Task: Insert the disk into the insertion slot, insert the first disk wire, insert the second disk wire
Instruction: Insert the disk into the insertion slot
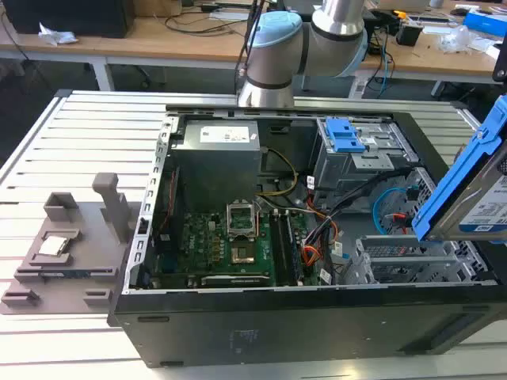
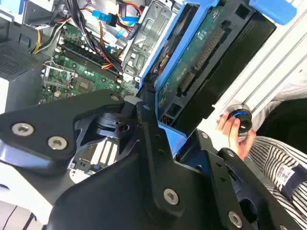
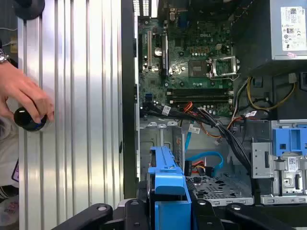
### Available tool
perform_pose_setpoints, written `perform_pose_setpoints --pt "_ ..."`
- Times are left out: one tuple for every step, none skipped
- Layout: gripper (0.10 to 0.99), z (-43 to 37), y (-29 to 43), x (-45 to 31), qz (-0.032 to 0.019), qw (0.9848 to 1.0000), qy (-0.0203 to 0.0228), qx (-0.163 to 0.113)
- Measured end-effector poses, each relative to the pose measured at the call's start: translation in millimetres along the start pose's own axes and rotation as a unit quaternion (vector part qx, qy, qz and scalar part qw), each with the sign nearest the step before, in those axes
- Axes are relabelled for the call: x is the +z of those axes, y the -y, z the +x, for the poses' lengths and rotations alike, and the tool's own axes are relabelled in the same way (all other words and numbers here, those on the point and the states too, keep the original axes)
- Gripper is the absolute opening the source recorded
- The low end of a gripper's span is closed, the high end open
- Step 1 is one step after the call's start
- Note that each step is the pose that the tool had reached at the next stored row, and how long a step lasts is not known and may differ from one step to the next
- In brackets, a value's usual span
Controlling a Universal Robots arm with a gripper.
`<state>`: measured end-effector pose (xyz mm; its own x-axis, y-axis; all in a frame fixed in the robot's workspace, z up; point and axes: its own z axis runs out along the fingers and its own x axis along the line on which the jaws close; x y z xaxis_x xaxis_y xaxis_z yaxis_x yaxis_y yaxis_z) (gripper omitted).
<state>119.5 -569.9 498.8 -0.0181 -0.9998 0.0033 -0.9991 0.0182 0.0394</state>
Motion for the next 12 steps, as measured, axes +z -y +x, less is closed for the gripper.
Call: perform_pose_setpoints --pt "0.365 0.0 -0.1 0.6 0.0 1.0 0.0 0.0" --pt "0.365 0.0 -1.0 1.2 0.0 1.0 0.0 0.0" --pt "0.365 0.1 -2.3 2.0 0.0 1.0 0.0 0.0" --pt "0.365 0.1 -3.5 2.8 0.0 1.0 0.0 0.0" --pt "0.365 0.1 -4.7 3.5 0.0 1.0 0.0 0.0" --pt "0.365 0.1 -5.9 4.0 0.0 1.0 0.0 0.0" --pt "0.365 0.1 -7.0 4.4 0.0 1.0 0.0 0.0" --pt "0.365 -0.1 -7.8 4.6 0.0 1.0 -0.0001 0.0" --pt "0.365 -0.2 -9.2 5.0 0.0 1.0 0.0 0.0" --pt "0.365 -0.6 -10.9 5.4 0.0 1.0 0.0 0.0" --pt "0.365 -1.1 -13.0 5.7 0.0 1.0 -0.0001 0.0" --pt "0.365 -1.8 -16.6 6.0 0.0 1.0 -0.0001 0.0"
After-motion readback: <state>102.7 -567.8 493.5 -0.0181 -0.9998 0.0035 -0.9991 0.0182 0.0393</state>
